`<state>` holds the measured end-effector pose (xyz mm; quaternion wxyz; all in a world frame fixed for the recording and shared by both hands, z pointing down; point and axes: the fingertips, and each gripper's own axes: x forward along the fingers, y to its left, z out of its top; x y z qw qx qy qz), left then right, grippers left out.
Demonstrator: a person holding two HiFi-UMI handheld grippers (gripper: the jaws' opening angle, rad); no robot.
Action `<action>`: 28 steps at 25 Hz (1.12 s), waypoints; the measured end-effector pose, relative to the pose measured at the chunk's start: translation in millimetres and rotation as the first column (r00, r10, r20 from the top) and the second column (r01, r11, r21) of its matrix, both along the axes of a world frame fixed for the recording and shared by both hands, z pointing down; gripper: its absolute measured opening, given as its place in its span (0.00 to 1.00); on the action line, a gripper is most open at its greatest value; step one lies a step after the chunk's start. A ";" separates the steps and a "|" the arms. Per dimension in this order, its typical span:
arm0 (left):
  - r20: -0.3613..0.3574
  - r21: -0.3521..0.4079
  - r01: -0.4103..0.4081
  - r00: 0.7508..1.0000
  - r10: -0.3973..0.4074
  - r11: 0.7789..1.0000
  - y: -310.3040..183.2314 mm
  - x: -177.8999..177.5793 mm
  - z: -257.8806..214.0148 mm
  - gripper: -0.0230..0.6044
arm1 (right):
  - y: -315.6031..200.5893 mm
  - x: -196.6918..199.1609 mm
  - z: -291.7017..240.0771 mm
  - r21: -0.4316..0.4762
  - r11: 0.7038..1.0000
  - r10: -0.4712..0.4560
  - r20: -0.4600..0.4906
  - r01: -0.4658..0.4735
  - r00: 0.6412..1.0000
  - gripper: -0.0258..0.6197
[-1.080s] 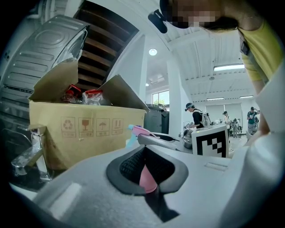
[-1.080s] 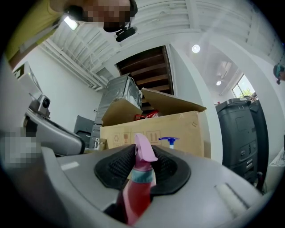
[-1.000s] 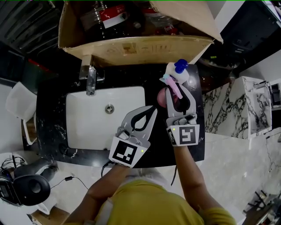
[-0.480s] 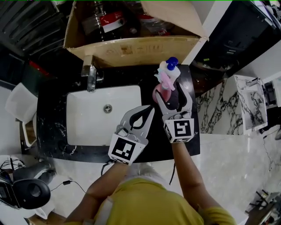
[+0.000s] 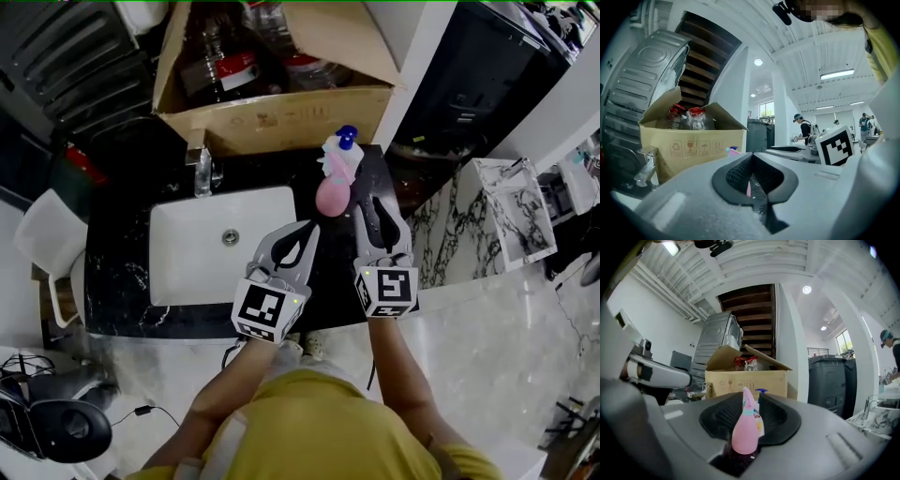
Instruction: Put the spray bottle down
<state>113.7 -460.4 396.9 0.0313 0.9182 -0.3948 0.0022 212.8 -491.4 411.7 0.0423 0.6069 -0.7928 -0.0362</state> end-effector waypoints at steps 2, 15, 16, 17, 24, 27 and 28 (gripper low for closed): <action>-0.005 0.009 -0.004 1.000 0.004 1.000 6.6 -0.6 -6.2 0.04 | 13.9 -0.5 -10.2 0.014 1.000 0.004 0.007 -0.004 1.000 0.13; -0.016 0.067 0.057 0.998 -0.056 0.996 39.6 -21.3 -48.5 0.04 | 93.6 16.4 -66.8 0.048 0.993 0.104 0.051 -0.107 0.993 0.04; -0.015 0.069 0.059 0.998 -0.058 0.996 42.9 -22.8 -52.0 0.04 | 99.1 18.7 -69.3 0.052 0.992 0.116 0.052 -0.119 0.992 0.04; -0.012 0.069 0.061 0.998 -0.060 0.996 46.2 -24.3 -54.6 0.04 | 104.5 20.6 -71.2 0.055 0.990 0.127 0.056 -0.130 0.990 0.04; -0.002 0.069 0.073 0.997 -0.073 0.995 61.7 -34.3 -64.8 0.04 | 125.5 10.3 -76.4 0.064 0.992 0.109 0.051 -0.112 0.993 0.04; 0.004 0.090 0.083 0.996 -0.084 0.992 63.0 -36.8 -67.2 0.04 | 126.8 5.1 -76.6 0.070 0.993 0.096 0.049 -0.099 0.994 0.04; 0.004 0.090 0.084 0.996 -0.085 0.992 63.1 -37.1 -66.8 0.04 | 126.7 4.5 -77.7 0.074 0.992 0.096 0.044 -0.099 0.994 0.04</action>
